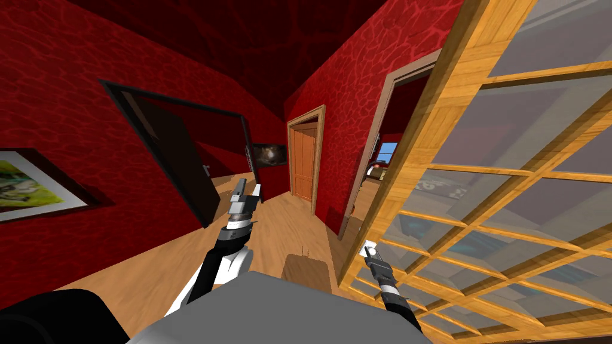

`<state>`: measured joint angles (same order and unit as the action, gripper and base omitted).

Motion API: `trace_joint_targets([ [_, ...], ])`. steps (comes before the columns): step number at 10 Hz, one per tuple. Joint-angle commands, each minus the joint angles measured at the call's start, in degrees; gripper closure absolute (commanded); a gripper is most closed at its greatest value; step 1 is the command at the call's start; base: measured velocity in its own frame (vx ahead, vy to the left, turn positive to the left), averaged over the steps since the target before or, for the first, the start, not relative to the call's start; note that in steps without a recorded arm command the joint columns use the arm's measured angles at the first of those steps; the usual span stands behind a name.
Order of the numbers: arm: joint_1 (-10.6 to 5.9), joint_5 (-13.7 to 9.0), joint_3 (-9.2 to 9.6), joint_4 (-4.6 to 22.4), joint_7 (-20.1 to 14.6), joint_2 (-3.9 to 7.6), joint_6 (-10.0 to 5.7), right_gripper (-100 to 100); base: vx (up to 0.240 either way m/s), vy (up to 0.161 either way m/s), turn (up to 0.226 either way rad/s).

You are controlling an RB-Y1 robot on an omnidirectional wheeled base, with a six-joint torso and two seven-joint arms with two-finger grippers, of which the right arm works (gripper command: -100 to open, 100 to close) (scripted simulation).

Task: Pull the door open

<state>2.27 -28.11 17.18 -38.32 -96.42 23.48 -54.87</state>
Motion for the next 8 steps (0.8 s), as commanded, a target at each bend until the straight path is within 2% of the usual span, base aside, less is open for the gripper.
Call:
trace_joint_targets([
  [1, 0.0, 0.0, 0.0, 0.0, 0.0, 0.0, 0.0, 100, -0.109, -0.007, 0.016],
  [2, 1.08, 0.7, 1.38, 0.2, -1.6, 1.01, -1.58, 100, -0.147, -0.028, 0.147],
  [3, 1.31, 0.9, 1.66, 0.2, -1.9, 1.29, -1.99, 100, -0.212, -0.055, 0.101],
  [8, 3.81, 2.5, 4.76, 0.3, -5.7, 4.32, -6.38, 100, -0.191, -0.044, 0.101],
])
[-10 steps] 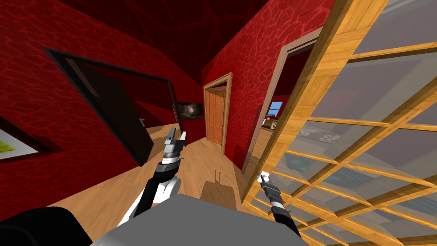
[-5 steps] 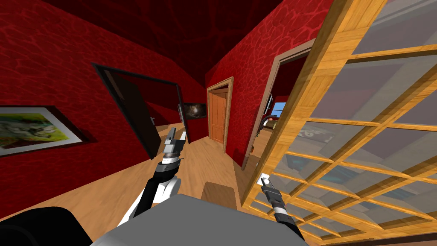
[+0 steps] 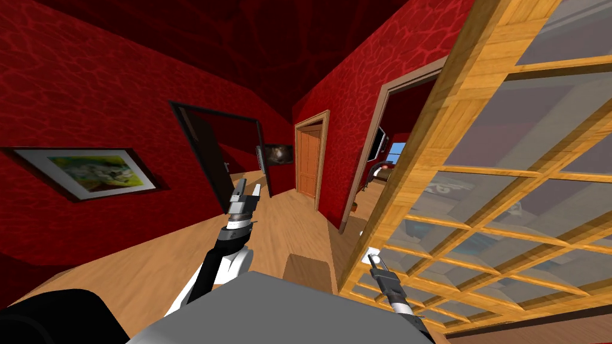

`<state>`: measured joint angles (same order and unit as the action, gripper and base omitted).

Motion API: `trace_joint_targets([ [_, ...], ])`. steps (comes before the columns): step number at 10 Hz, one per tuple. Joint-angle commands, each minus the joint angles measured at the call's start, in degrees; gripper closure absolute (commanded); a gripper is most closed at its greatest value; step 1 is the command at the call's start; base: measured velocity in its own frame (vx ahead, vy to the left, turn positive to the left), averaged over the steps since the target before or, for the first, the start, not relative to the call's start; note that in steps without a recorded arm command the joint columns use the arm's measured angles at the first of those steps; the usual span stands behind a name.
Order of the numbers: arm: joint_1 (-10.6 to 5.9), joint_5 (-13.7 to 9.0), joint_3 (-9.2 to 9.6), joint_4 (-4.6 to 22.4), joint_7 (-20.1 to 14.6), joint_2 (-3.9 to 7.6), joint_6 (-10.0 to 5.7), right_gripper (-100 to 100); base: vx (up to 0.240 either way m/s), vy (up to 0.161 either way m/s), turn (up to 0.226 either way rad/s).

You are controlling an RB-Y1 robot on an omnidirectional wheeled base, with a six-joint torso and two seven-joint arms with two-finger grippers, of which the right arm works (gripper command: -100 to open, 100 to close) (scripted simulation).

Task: Pull the door open

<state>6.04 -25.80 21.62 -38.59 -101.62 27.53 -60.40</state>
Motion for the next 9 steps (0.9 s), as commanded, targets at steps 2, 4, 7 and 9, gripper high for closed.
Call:
trace_joint_targets([
  [2, 0.29, 0.3, 0.57, 0.2, -0.7, 0.48, -0.76, 100, -0.138, -0.033, 0.056],
  [4, 0.97, 0.9, 1.53, 0.7, -1.6, 1.07, -2.37, 100, -0.158, -0.055, 0.136],
  [7, 1.78, 1.5, 2.62, 1.2, -2.8, 1.99, -4.54, 100, -0.216, -0.043, 0.108],
  [9, 2.3, 2.0, 3.32, 1.6, -3.5, 2.57, -5.92, 100, -0.188, -0.096, 0.135],
])
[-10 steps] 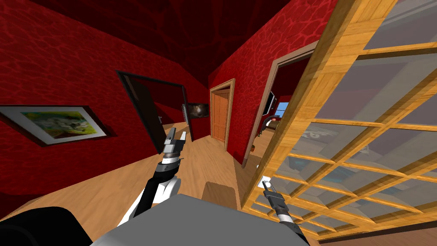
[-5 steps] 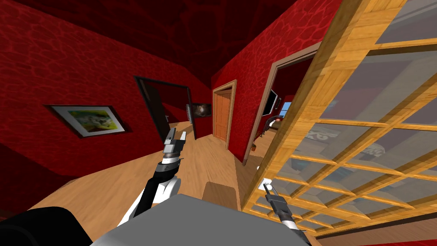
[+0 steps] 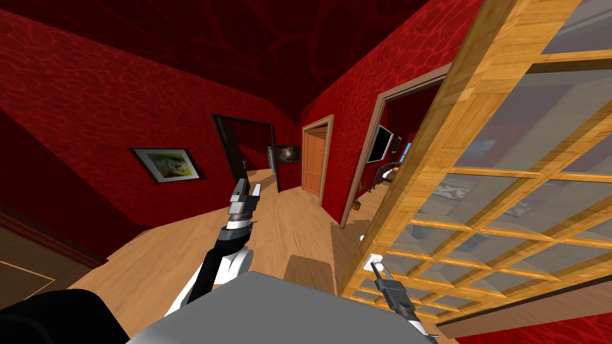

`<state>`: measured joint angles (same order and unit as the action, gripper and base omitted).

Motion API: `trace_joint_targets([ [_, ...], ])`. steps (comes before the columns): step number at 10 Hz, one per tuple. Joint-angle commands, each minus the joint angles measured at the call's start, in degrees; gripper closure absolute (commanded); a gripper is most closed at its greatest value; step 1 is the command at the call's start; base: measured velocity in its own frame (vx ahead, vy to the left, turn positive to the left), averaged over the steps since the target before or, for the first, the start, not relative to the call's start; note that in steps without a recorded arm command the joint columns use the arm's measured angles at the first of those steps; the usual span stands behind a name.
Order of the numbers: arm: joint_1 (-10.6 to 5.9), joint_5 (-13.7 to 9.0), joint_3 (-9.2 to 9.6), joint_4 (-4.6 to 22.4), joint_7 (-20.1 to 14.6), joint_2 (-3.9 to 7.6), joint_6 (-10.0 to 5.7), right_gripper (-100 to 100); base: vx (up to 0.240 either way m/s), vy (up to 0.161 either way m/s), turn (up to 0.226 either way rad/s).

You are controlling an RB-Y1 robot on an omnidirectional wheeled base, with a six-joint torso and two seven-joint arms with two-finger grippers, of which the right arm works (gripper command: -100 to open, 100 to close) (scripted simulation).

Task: Pull the door open

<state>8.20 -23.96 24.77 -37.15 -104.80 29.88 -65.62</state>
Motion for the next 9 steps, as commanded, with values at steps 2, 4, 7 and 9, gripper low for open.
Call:
trace_joint_targets([
  [2, 0.58, 0.5, 0.76, 0.4, -0.9, 0.71, -1.86, 100, -0.185, -0.051, 0.086],
  [4, 0.67, 0.5, 1.0, 0.8, -1.0, 0.71, -2.16, 100, -0.1, -0.029, 0.088],
  [7, 0.74, 0.7, 1.4, 1.6, -1.5, 0.96, -3.28, 100, -0.177, -0.06, 0.126],
  [9, 0.82, 0.8, 1.86, 2.5, -2.0, 1.23, -4.56, 100, -0.179, -0.058, 0.152],
])
